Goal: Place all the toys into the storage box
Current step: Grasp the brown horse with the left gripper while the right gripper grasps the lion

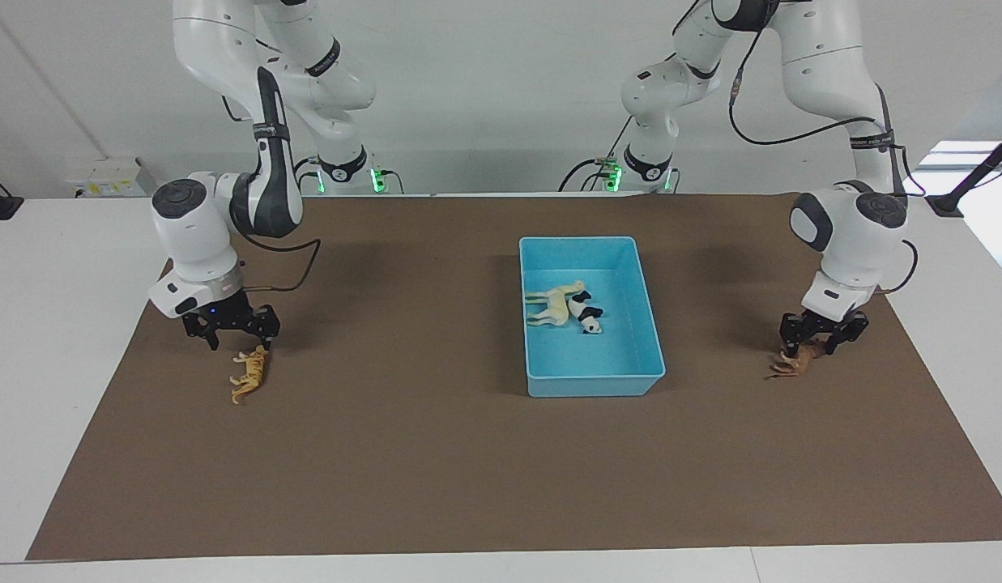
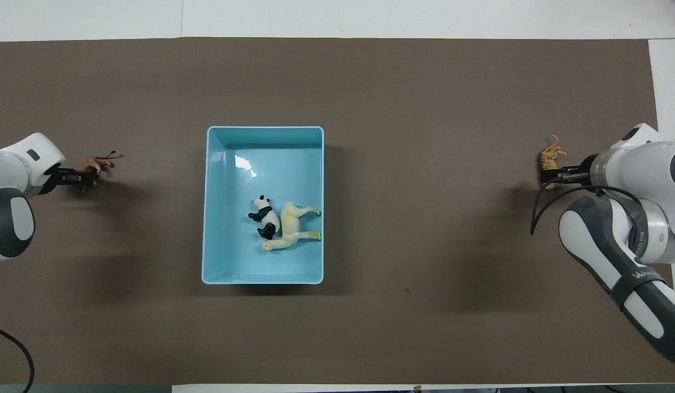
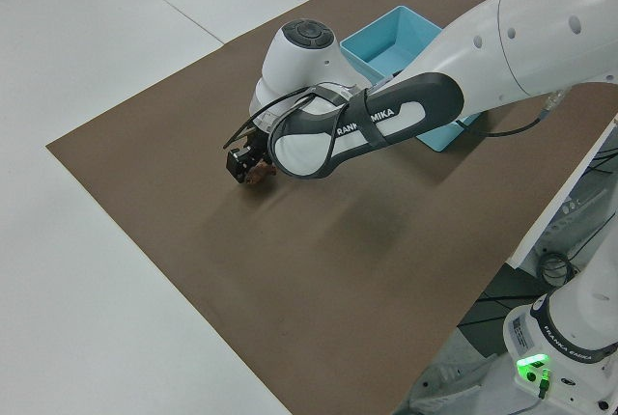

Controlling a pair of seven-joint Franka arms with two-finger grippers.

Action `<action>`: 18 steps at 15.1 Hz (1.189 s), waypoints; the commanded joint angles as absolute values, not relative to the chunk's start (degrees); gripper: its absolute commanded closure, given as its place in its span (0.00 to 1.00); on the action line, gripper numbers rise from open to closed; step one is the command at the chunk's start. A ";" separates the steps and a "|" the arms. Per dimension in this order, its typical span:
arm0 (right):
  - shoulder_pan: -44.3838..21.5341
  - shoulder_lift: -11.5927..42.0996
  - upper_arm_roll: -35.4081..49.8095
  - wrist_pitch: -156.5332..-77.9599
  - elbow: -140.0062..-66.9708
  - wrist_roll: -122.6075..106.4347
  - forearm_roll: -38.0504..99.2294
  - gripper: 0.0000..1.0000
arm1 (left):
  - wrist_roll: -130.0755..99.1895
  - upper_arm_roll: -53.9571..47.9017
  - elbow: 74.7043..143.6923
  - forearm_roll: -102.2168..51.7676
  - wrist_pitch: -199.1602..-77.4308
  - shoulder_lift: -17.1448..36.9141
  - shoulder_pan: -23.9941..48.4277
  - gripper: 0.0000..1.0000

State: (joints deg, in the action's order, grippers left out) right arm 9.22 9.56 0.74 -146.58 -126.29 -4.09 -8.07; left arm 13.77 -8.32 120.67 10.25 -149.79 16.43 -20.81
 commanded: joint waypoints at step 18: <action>9.67 15.12 2.37 -154.96 -125.43 -8.17 -4.04 1.00 | -10.85 -11.25 103.19 4.58 -111.92 7.75 -8.46 1.00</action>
State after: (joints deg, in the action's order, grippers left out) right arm 9.99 15.59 1.99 -157.00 -126.61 -6.20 -5.32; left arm -2.99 -11.22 104.50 6.31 -118.66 11.13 -13.41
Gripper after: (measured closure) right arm 0.674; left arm 0.308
